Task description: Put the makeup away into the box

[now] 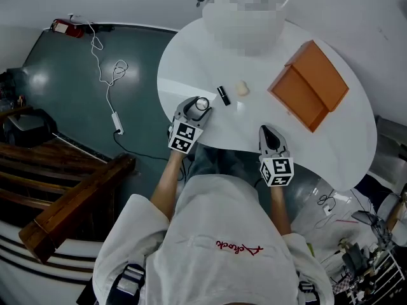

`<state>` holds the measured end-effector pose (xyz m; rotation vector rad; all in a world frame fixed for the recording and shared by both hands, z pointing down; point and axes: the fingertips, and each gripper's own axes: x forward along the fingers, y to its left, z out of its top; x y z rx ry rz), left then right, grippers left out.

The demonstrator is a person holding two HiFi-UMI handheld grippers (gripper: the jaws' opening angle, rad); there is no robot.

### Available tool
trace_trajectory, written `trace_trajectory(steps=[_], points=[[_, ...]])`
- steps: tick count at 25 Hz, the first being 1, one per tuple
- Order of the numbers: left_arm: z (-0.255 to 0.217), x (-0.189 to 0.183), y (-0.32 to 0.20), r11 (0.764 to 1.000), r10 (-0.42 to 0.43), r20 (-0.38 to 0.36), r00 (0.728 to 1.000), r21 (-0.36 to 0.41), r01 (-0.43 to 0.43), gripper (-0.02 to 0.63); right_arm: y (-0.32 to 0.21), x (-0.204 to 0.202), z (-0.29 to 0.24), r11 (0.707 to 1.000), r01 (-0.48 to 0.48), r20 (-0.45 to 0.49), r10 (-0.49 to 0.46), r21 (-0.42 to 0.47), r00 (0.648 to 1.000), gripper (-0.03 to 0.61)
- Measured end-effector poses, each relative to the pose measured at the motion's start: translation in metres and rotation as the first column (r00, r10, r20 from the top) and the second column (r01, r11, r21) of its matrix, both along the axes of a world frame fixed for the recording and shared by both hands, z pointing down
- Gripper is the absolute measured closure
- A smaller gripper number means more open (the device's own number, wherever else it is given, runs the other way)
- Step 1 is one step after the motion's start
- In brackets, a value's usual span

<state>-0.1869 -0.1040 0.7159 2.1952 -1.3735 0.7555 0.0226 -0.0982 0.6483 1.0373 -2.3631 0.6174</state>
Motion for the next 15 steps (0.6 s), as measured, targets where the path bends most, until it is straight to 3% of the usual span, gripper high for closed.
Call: trace_trajectory(steps=[5,15], points=[[0.0046,-0.0021,0.0000,1.000,0.007,0.035,0.999,-0.018,-0.006,0.391,-0.0016,0.0013,-0.0008,1.000,-0.004,-0.001,0.004,-0.001,1.000,0.558],[-0.0010,-0.0003,-0.0014,1.000,0.002,0.016,1.000,0.004,-0.002,0.393,-0.0032,0.0044,0.0006,1.000,-0.010,-0.001,0.010,-0.005,1.000,0.558]])
